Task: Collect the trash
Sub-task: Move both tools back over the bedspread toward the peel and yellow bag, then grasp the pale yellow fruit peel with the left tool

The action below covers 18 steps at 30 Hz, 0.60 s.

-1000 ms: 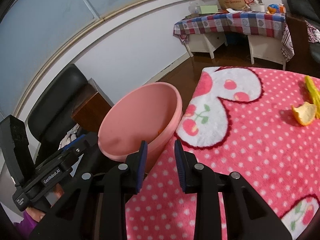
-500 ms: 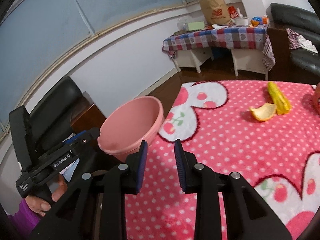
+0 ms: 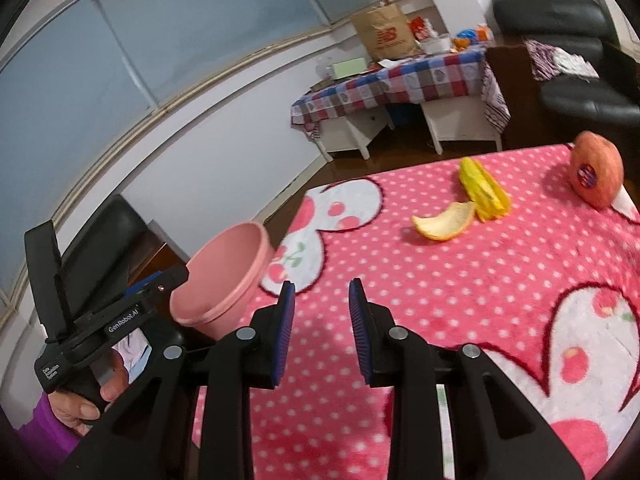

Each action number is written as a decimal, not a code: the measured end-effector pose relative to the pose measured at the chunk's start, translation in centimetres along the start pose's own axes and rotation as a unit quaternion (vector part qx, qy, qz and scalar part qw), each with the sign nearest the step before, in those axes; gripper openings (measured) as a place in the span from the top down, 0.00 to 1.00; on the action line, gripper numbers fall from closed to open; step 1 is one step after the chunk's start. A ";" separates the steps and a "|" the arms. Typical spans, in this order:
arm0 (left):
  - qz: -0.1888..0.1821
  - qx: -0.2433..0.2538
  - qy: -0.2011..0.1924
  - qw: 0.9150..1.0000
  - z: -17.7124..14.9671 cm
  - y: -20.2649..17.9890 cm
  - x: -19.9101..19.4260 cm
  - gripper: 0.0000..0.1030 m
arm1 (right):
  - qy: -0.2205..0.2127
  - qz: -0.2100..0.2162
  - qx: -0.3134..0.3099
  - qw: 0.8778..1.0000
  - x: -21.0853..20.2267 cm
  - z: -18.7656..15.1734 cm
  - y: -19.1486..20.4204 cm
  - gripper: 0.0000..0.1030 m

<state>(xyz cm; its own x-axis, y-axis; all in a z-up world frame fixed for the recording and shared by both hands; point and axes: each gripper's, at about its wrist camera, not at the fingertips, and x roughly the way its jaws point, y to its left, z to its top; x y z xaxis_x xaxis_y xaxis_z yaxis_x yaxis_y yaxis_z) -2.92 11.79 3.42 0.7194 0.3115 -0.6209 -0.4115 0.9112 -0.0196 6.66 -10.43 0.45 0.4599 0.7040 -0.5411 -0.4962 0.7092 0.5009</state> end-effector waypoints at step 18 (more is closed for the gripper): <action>-0.047 0.026 0.034 0.998 2.2 -6.8 6.0 0.50 | -0.013 -0.068 0.029 0.997 1.1 3.2 -7.4 0.73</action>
<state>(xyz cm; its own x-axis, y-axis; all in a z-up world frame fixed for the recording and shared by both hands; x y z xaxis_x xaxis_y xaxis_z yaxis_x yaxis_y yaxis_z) 5.46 8.12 1.55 0.7137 0.2062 -0.6694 -0.3121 0.9492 -0.0405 13.14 -14.77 -1.67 0.5394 0.6020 -0.5887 -0.3852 0.7981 0.4632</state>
